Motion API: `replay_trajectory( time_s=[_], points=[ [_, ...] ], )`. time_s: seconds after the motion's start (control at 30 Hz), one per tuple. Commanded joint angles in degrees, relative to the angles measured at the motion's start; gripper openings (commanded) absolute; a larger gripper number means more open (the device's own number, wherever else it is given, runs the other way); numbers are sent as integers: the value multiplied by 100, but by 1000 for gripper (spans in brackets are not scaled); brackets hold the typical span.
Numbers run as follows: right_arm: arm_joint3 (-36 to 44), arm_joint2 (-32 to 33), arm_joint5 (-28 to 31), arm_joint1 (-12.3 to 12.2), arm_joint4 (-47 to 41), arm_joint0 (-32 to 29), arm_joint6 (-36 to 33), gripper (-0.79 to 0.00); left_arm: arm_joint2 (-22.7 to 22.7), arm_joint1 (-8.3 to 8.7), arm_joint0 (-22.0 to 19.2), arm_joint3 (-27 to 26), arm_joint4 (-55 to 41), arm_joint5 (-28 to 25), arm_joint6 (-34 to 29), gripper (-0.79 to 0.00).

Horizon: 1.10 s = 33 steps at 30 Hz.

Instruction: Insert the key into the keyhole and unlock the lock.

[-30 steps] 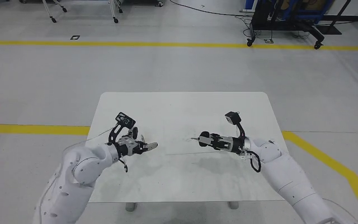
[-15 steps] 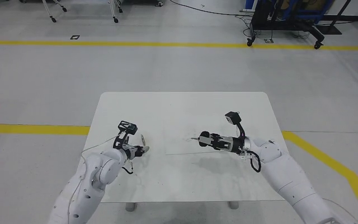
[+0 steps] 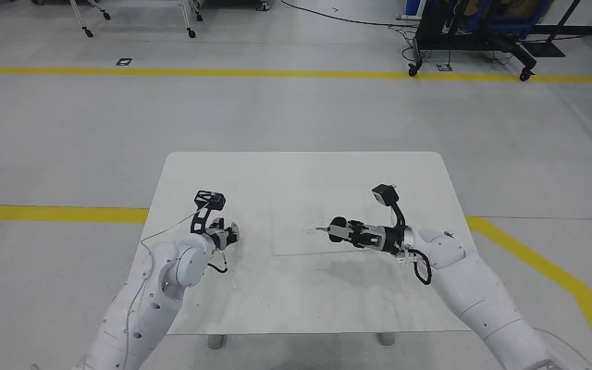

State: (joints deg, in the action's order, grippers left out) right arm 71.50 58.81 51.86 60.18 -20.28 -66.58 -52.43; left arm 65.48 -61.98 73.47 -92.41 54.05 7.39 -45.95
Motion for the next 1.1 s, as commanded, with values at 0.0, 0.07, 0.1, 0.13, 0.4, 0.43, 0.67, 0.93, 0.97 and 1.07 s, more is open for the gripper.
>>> replay_trajectory(
  time_s=[0.0,0.07,0.1,0.13,0.4,0.43,0.67,0.93,0.97,1.07],
  points=[
    [0,0,0,0,0,0,0,-785,-12,-16,-35,30,-78,3,10,-560],
    [0,0,0,0,0,0,0,-785,-26,-37,-71,68,-180,20,28,-579],
    [0,0,0,0,0,0,0,-785,-46,-45,-94,88,-181,26,20,-591],
    [0,0,0,0,0,0,0,-785,-69,-55,-117,103,-179,37,17,-610],
    [0,0,0,0,0,0,0,-785,-197,-106,-269,220,-221,-16,-222,-674],
    [0,0,0,0,0,0,0,-785,-190,-107,-273,227,-214,-7,-246,-677],
    [0,0,0,0,0,0,0,-785,-165,-111,-274,250,-12,140,-390,-785],
    [0,0,0,0,0,0,0,-785,-167,-138,-295,295,28,110,-337,-785],
    [0,0,0,0,0,0,0,-785,-169,-141,-299,301,21,93,-332,-785],
    [0,0,0,0,0,0,0,-785,-173,-152,-314,310,31,72,-320,-785]
  ],
)
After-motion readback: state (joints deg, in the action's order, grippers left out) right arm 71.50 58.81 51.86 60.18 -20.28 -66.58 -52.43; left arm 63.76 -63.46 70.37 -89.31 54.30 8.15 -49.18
